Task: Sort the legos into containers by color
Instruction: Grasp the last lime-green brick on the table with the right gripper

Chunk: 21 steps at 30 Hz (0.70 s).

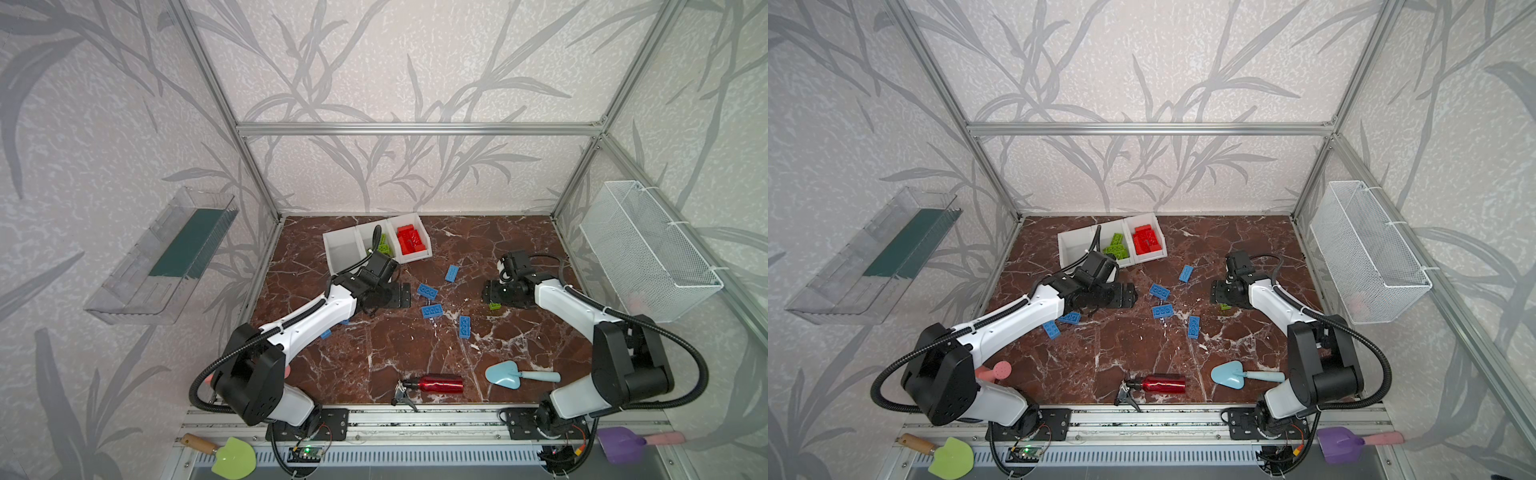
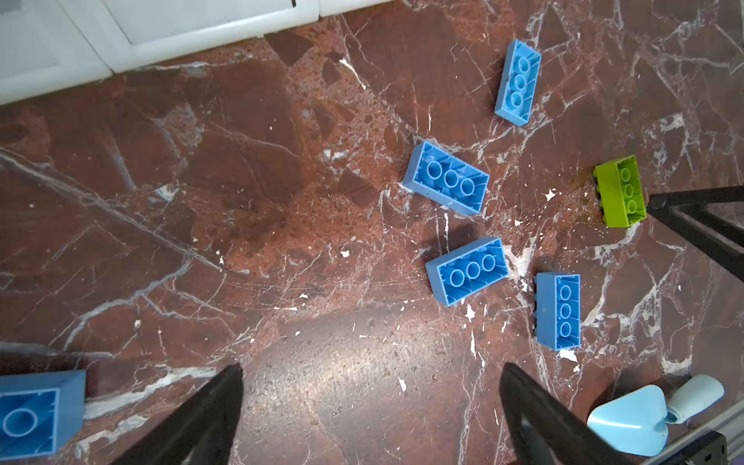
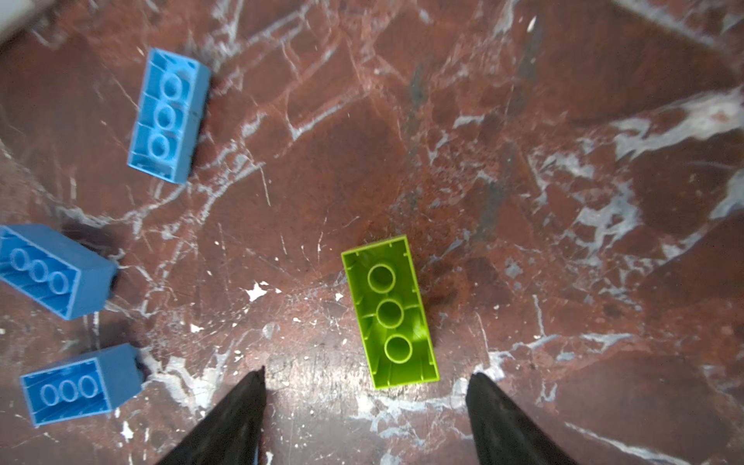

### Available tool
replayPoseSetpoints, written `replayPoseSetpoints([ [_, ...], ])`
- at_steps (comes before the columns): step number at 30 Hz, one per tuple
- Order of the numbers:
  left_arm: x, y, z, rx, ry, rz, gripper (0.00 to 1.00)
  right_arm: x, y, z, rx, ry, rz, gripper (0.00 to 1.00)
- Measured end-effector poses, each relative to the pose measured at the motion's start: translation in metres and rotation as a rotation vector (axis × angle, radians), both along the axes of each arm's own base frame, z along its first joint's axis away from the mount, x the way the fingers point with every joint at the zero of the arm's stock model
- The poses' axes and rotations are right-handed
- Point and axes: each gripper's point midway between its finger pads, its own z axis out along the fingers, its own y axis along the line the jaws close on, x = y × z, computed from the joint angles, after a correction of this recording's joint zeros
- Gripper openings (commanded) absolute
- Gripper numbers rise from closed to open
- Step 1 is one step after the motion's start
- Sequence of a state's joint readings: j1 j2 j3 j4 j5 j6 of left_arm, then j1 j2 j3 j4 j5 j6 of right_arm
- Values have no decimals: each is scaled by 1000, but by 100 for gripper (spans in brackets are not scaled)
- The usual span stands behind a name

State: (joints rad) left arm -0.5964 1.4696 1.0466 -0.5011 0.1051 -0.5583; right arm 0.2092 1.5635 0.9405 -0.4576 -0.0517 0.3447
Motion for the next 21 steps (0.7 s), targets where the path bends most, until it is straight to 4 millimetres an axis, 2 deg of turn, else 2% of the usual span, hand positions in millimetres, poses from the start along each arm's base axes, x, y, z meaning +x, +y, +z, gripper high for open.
replayPoseSetpoints([
  [7, -1, 3, 7, 0, -19, 6, 98, 8, 1, -39, -27, 140, -7, 56],
  [15, -2, 9, 14, 13, -38, 19, 98, 11, 0, -40, -40, 146, -11, 28],
  [21, -6, 19, 25, 30, -63, 41, 98, 9, 3, -38, -49, 153, 3, 25],
])
